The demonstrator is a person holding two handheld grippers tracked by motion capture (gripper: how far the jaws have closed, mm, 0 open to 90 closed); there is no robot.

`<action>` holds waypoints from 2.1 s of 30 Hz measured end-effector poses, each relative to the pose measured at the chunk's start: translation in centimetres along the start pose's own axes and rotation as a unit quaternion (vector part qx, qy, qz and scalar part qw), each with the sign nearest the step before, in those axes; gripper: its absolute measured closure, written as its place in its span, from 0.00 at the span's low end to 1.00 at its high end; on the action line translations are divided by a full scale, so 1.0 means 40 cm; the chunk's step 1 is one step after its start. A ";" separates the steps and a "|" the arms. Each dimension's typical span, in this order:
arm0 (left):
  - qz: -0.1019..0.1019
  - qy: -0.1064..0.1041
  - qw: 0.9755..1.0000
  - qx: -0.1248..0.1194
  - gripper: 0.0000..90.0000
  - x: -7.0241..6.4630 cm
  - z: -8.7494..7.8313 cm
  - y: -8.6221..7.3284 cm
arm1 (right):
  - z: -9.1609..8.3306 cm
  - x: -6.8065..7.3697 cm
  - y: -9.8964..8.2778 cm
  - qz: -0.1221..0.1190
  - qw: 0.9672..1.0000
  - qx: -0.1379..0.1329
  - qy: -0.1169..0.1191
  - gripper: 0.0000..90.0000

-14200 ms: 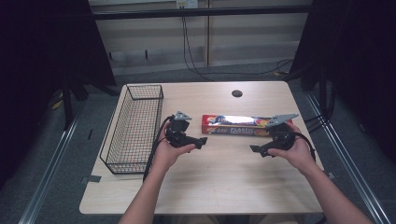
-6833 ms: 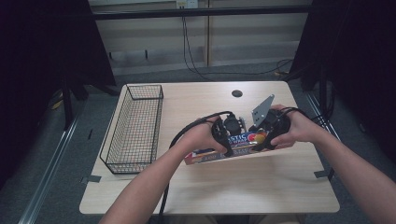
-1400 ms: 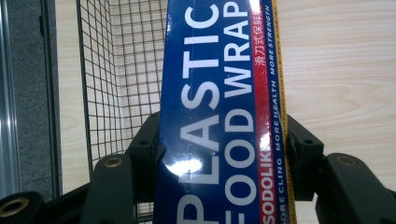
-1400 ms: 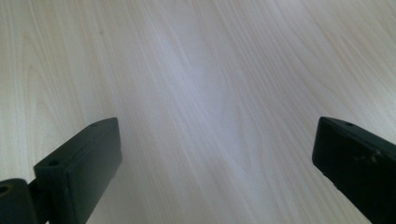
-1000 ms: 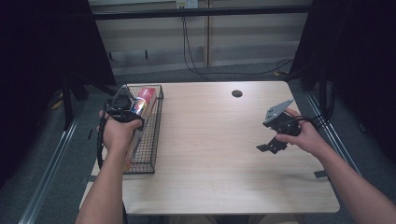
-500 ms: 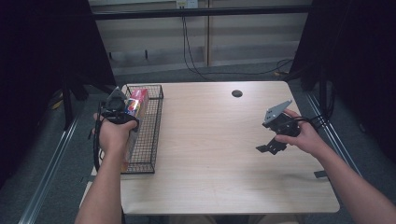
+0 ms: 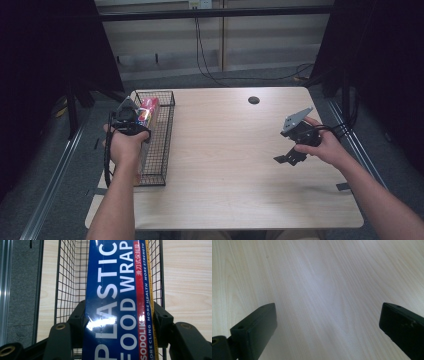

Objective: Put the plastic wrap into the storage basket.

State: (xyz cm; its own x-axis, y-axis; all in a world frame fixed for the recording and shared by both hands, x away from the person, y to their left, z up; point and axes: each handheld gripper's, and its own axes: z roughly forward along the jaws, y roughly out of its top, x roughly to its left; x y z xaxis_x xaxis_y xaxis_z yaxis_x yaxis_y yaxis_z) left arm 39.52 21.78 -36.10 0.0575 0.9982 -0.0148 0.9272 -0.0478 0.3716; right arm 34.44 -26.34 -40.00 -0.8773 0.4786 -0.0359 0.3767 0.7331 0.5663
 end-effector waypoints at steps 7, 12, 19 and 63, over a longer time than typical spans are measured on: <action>-0.011 -0.002 1.000 0.008 0.48 -0.006 0.021 -0.005 | 0.001 0.000 -0.003 0.000 1.000 0.002 0.001 0.01; -0.008 0.001 1.000 0.016 0.48 -0.008 0.035 -0.006 | -0.003 -0.001 -0.005 0.000 1.000 0.000 0.002 0.01; -0.012 -0.005 1.000 0.023 0.48 -0.009 0.048 -0.009 | 0.003 0.004 -0.007 -0.005 1.000 0.001 0.003 0.01; -0.020 -0.014 1.000 0.014 0.34 0.001 0.041 -0.018 | 0.011 0.026 -0.024 -0.002 1.000 -0.012 0.006 0.01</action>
State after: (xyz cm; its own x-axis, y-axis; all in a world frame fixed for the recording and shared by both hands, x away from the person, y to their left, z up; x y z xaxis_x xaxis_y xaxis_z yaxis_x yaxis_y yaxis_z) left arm 39.45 21.81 -37.89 0.0302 0.9980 -0.0560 0.9391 -0.0092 0.3436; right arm 33.29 -26.32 -40.93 -0.8824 0.4696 -0.0277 0.3667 0.7234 0.5850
